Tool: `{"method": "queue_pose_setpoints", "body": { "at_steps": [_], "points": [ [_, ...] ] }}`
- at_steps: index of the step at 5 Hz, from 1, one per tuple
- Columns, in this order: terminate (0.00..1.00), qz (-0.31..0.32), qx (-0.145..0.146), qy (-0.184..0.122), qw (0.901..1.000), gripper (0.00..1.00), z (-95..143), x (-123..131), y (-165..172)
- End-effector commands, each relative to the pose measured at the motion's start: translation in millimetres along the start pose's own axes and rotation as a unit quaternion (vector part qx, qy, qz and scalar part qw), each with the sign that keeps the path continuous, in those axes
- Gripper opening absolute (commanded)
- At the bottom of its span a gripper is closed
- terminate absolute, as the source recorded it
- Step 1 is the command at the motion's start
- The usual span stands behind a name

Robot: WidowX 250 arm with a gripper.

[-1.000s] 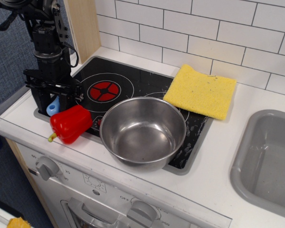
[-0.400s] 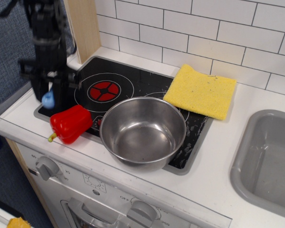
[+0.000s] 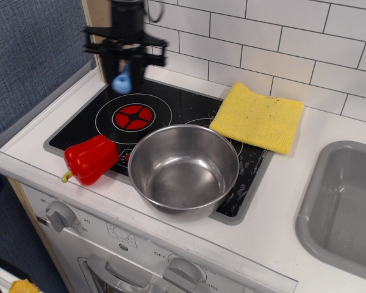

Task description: Move the spoon to the left of the yellow cloth.

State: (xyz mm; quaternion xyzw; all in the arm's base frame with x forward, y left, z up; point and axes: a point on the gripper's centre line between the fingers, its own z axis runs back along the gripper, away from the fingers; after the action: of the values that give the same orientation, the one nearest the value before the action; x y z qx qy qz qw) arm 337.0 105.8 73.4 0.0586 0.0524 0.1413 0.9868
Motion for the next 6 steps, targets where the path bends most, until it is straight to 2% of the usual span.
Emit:
{"method": "queue_pose_setpoints", "body": {
  "at_steps": [1,3,5,6],
  "points": [
    [0.0,-0.029,0.001,-0.02,0.9994,0.0,2.2,19.5,-47.6],
    [0.0,-0.062,-0.003,-0.015,0.998,0.0,-12.3,25.0,-73.0],
    [0.0,-0.074,-0.009,-0.014,0.9971,0.0,-25.7,15.7,-75.9],
    [0.0,-0.083,-0.013,-0.02,0.9963,1.0,-24.9,14.1,-78.2]
  ]
}}
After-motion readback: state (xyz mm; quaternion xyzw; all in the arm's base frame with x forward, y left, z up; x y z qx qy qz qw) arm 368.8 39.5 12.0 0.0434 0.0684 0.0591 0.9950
